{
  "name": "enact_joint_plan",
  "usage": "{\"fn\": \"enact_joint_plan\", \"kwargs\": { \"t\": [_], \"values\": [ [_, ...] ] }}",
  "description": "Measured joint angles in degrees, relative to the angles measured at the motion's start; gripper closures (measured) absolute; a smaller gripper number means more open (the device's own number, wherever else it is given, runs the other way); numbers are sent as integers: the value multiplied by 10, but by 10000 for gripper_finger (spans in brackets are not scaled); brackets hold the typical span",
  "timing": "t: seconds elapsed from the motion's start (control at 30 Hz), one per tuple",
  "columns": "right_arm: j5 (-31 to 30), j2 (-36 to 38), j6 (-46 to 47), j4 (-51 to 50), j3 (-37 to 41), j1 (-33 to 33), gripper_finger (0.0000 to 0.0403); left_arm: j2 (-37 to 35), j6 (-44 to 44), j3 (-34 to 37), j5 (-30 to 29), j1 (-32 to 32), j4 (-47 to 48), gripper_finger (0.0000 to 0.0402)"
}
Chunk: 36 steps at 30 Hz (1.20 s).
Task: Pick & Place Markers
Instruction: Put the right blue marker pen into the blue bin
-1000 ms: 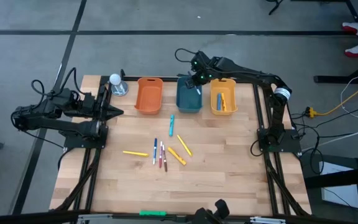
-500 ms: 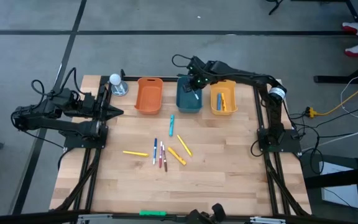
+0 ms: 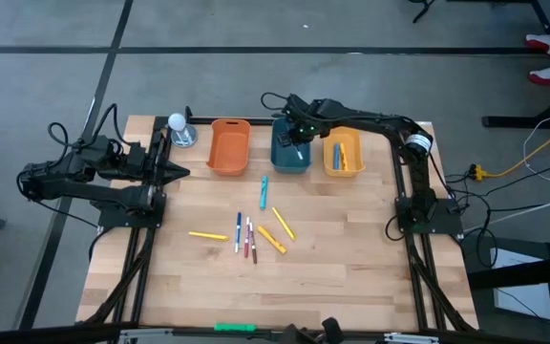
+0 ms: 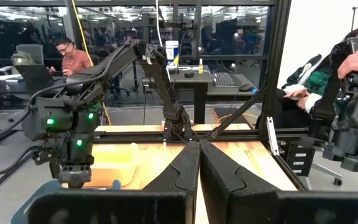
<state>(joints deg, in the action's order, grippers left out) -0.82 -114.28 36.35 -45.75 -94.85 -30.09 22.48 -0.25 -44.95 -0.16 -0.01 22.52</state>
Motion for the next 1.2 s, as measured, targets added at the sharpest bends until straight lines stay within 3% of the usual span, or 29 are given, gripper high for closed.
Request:
{"fn": "enact_joint_plan", "kwargs": {
  "t": [0.97,1.2],
  "values": [
    [5,-52,24,1,0,7,376,0,0,0,0,0,0,392],
    [4,-52,24,3,0,7,299,0,0,0,0,0,0,390]
  ]
}}
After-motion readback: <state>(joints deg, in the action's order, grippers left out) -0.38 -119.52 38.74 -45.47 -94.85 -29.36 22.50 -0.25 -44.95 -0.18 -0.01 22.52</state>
